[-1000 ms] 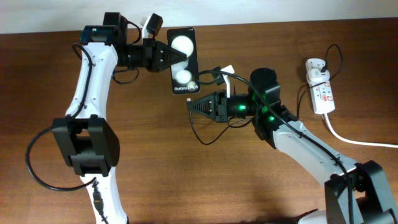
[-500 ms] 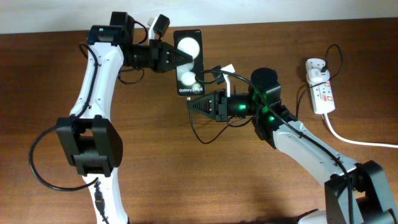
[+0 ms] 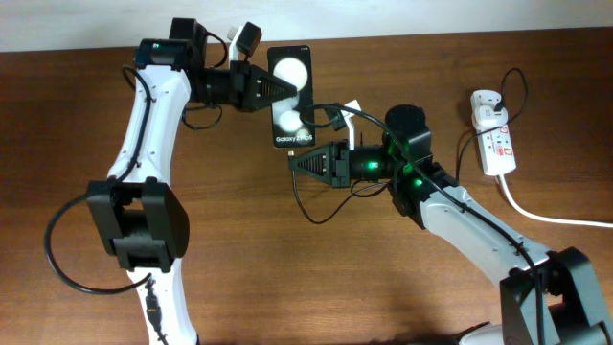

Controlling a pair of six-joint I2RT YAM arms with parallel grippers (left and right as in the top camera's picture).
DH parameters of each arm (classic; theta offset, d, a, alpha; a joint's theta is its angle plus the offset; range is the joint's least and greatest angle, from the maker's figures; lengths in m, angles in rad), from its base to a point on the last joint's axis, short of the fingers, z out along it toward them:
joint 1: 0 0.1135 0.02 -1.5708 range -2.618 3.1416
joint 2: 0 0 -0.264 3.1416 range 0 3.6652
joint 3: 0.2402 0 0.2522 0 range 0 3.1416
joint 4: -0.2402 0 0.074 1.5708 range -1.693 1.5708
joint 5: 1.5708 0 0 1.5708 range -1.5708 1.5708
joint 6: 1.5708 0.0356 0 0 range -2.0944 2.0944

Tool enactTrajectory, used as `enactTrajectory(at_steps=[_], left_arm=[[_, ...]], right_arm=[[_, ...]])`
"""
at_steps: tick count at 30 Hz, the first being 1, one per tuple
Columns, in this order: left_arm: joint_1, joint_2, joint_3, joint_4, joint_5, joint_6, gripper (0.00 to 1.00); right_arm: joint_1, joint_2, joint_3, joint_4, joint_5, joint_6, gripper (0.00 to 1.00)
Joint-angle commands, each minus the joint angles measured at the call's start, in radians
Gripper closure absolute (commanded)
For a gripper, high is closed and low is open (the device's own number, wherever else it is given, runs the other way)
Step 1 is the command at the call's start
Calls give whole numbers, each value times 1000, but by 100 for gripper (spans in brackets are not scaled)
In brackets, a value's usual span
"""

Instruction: Plug charger to phone and switch on socket

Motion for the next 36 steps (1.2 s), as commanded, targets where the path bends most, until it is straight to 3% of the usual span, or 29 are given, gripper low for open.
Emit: enactTrajectory(at_steps=[1, 36], left_arm=[[4, -13, 11, 2, 34, -10, 100], [4, -13, 11, 2, 31, -10, 100]], right_arm=[[-3, 0, 5, 1, 7, 4, 96], [-4, 0, 5, 17, 41, 3, 96]])
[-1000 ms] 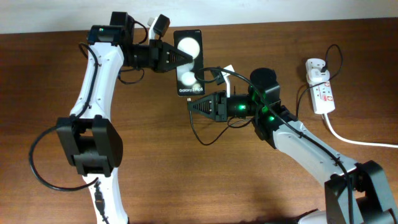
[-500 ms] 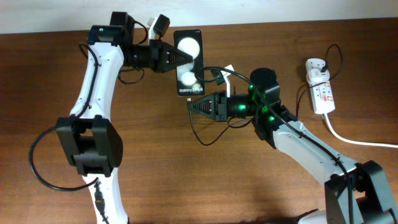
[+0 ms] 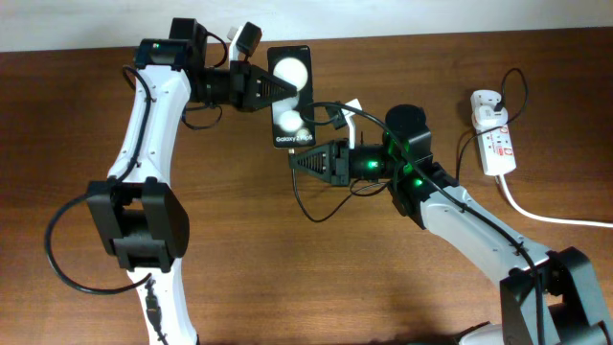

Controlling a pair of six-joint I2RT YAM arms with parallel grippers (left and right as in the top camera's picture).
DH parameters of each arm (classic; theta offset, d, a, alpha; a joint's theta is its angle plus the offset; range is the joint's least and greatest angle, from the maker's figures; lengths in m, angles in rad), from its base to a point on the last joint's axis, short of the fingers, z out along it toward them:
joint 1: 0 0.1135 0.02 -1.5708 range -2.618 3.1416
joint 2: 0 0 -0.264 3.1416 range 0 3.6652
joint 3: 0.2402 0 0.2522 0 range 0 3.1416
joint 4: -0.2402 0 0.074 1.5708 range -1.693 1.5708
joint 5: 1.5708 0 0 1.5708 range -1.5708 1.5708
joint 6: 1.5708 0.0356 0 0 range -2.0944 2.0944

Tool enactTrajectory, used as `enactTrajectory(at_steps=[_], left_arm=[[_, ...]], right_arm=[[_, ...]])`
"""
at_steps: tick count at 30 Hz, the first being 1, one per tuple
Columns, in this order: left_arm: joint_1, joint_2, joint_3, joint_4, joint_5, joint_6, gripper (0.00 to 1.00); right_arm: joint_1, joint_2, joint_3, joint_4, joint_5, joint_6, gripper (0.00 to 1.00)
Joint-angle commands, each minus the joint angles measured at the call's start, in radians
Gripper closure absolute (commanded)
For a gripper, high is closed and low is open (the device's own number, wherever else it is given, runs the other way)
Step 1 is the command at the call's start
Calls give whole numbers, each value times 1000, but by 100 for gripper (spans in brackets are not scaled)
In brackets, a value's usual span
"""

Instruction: Plug charger to phone and switch on socket

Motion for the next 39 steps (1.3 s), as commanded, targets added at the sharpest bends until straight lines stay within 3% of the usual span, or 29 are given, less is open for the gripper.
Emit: enactTrajectory(at_steps=[1, 39], left_arm=[[4, -13, 11, 2, 31, -10, 100], [13, -13, 11, 32, 2, -10, 100]], right_arm=[[-4, 0, 5, 8, 18, -8, 96], [-27, 0, 5, 13, -26, -7, 96]])
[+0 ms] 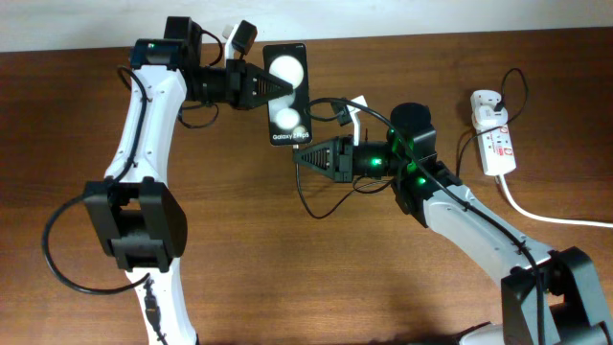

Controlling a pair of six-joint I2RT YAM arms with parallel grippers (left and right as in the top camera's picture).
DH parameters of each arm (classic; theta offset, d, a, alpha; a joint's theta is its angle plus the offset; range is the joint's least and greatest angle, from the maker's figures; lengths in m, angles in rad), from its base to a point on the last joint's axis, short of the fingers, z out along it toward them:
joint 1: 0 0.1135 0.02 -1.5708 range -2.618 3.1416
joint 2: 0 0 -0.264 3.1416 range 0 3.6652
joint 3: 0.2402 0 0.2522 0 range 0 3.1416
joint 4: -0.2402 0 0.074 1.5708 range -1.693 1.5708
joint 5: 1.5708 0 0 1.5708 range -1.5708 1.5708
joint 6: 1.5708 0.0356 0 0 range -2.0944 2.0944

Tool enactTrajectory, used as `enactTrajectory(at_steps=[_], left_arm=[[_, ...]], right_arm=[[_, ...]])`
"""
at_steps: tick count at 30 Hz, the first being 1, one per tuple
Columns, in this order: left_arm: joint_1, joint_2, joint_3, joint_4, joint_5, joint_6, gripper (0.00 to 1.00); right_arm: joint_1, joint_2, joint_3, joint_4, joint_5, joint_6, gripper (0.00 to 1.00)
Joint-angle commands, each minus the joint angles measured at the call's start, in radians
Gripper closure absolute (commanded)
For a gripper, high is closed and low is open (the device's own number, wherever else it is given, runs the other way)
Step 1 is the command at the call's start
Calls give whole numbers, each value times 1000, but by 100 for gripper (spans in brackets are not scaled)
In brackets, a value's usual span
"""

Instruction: Plug charger to phone and switch on socket

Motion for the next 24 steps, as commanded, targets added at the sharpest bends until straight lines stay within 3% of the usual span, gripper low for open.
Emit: enactTrajectory(at_steps=[1, 24], left_arm=[[-3, -13, 11, 6, 11, 6, 100], [-14, -13, 11, 3, 14, 5, 100]], right_arm=[[-5, 0, 5, 7, -33, -11, 96], [-5, 0, 5, -25, -24, -11, 96]])
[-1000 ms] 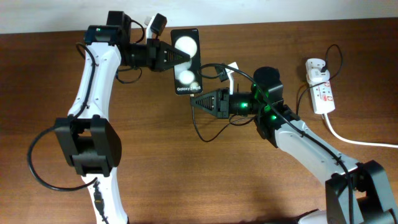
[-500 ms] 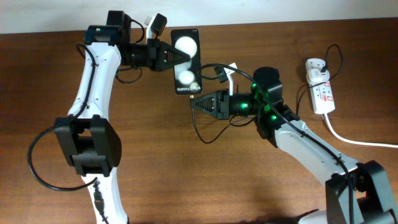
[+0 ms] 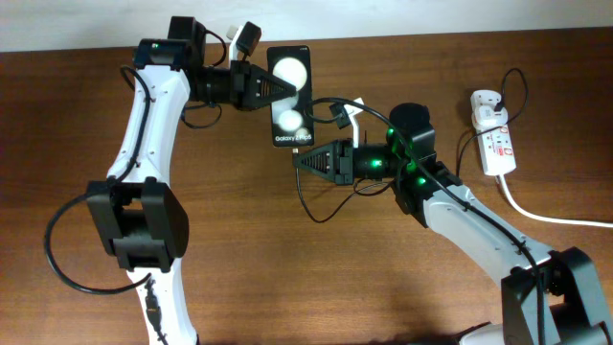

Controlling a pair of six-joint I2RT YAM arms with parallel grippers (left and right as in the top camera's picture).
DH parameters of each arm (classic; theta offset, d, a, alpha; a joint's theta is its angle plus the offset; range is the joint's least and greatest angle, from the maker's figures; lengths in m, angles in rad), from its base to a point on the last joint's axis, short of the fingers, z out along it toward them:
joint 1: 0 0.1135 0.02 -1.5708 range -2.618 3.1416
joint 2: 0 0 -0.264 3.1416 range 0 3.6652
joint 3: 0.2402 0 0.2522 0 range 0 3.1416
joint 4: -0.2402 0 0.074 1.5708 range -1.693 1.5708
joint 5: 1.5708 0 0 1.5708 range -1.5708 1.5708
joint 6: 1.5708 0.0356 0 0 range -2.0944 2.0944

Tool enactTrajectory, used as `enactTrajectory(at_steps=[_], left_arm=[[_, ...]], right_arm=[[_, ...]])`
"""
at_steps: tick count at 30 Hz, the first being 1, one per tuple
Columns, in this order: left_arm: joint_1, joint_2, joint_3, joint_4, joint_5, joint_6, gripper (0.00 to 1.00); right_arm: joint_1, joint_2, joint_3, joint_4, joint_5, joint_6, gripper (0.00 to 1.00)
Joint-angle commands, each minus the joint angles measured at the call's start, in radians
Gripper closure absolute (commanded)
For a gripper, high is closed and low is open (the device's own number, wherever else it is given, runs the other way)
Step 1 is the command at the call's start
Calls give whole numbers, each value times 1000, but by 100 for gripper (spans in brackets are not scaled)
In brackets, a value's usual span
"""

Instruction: Plug charger to phone and switch on socket

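The black phone [image 3: 290,98], with a Galaxy label at its near end, lies lengthwise at the back middle of the table. My left gripper [image 3: 287,88] reaches in from the left and is shut on the phone's left edge. Just below the phone's near end, my right gripper [image 3: 295,161] points left and is shut on the end of the black charger cable [image 3: 308,209], which loops down from its tip. The plug itself is too small to make out. At the far right lies the white socket strip [image 3: 496,142], with a white adapter [image 3: 487,103] plugged into its far end.
The strip's white cord [image 3: 546,217] runs off to the right edge. A black cable [image 3: 335,107] arcs over the right arm past a small white tag [image 3: 352,105]. Both arms' own cables hang near their bases. The wall edge is just behind the phone.
My left gripper and the phone have shifted slightly right and toward the front. My right gripper has moved a little left and down, still just below the phone's near end.
At the two oldest moments the left gripper held the phone and the right gripper held the cable end just below it, unmoved. Then the phone sat slightly farther left and back. Now it is back near its earlier spot, with the right gripper still at its near end.
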Motion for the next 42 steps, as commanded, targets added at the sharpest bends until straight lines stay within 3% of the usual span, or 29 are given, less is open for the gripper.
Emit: enactTrajectory(at_steps=[1, 42], left_arm=[[-1, -13, 11, -2, 34, 5, 100], [-24, -13, 11, -9, 8, 5, 100]], right_arm=[[-6, 0, 5, 4, 10, -10, 96], [-64, 0, 5, 12, 20, -10, 96]])
